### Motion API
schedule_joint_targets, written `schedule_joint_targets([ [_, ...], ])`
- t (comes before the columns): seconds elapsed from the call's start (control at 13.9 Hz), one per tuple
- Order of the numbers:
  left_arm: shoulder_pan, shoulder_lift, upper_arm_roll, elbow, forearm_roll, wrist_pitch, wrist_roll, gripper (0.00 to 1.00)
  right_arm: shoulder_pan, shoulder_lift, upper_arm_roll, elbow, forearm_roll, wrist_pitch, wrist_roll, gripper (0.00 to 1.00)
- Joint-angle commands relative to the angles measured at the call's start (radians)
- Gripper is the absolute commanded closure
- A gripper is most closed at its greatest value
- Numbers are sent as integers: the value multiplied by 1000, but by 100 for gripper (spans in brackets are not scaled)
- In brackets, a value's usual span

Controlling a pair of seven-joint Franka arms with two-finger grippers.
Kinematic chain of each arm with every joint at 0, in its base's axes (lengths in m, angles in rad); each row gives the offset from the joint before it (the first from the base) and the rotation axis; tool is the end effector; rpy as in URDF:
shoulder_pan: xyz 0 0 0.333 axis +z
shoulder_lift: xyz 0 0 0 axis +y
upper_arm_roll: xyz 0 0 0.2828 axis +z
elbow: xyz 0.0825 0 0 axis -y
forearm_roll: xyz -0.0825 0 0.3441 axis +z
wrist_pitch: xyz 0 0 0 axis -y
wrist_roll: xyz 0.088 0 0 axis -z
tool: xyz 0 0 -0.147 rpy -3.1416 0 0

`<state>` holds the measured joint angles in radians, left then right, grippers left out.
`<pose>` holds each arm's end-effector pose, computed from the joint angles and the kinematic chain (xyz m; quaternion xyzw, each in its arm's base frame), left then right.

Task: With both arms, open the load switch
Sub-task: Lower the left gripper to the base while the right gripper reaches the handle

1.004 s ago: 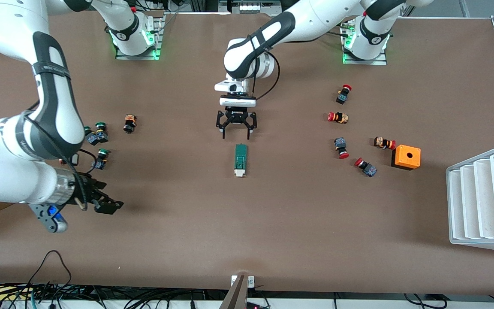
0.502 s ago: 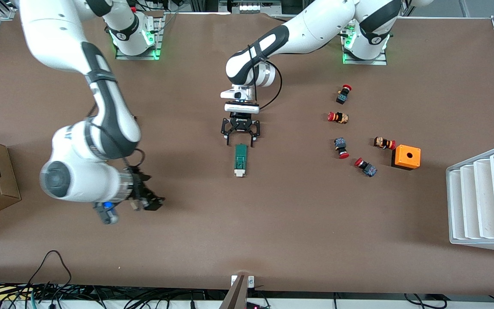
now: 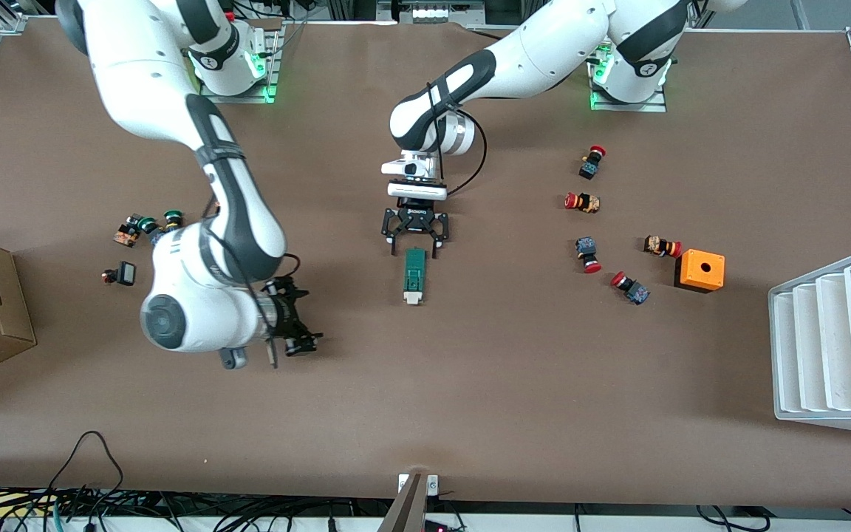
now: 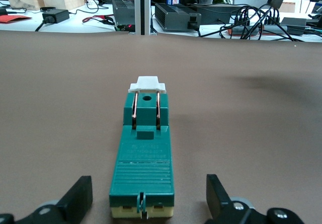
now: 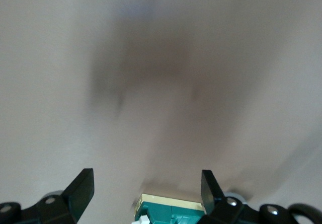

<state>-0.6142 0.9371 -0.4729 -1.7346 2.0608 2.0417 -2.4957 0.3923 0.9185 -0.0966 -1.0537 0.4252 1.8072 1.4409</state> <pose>0.3727 -0.5016 0.0768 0.8537 0.0035 0.5196 0.0354 0.6389 0.2665 0.2292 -0.7984 0.5746 0.1749 0.0433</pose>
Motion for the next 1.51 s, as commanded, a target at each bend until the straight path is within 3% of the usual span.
schedule_joint_targets([
  [0.0,-21,23,13,29,30,-21,-26,4,57,33,-28,37,33,50,133,2],
  [0.22,-22,25,13,29,30,-23,-26,9,94,52,-23,40,63,107,200,2],
  [0.36,-27,25,13,29,30,-23,-26,18,117,66,-23,40,66,141,245,3],
  [0.57,-29,25,13,29,30,-23,-26,31,140,103,-23,90,70,179,309,10],
  [0.93,-30,34,16,29,30,-25,-26,40,195,140,-25,133,87,224,410,21],
  [1.08,-44,34,29,30,32,-25,-26,40,217,145,-26,133,87,233,427,30],
  [1.43,-49,43,33,30,45,-35,-32,40,234,154,-26,132,86,227,454,33],
])
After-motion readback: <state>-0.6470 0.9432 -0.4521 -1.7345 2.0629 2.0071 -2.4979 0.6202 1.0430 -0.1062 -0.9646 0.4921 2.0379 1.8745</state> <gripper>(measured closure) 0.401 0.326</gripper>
